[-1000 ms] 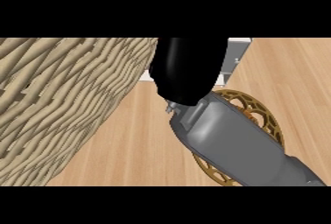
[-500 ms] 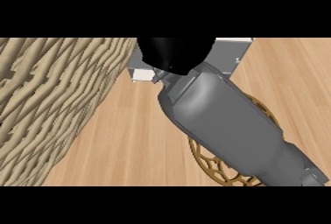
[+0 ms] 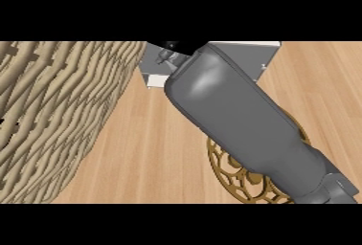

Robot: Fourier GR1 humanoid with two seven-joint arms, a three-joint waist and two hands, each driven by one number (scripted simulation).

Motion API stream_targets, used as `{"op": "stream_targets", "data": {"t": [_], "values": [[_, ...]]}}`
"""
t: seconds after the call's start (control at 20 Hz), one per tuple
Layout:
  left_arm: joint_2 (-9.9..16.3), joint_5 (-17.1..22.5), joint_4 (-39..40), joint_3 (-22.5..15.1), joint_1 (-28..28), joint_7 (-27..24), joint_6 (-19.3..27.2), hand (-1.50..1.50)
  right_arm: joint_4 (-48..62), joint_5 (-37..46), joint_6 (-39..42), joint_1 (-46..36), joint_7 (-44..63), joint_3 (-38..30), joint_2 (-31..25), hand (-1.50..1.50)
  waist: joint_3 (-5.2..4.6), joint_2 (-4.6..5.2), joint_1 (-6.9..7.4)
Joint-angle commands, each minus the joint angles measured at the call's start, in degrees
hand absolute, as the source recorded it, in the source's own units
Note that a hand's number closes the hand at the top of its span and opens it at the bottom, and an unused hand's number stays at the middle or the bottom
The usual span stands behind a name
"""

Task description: Pick the can from the placemat and place it in the tiered shelf

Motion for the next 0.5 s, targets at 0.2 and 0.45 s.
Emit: {"op": "stream_targets", "data": {"t": [0.2,0.45], "values": [[-2.3,-11.6,8.6,-9.9,2.6,-6.0,-6.2,0.0,9.3,2.5,-7.1,-4.5,4.5,-3.8,1.3,1.5,0.11,0.03,1.22],[-3.4,-12.8,8.4,-8.1,2.5,-6.0,-8.3,0.0,5.9,0.7,-21.0,-1.3,2.3,-8.4,1.3,1.5,0.24,0.42,2.1]]}}
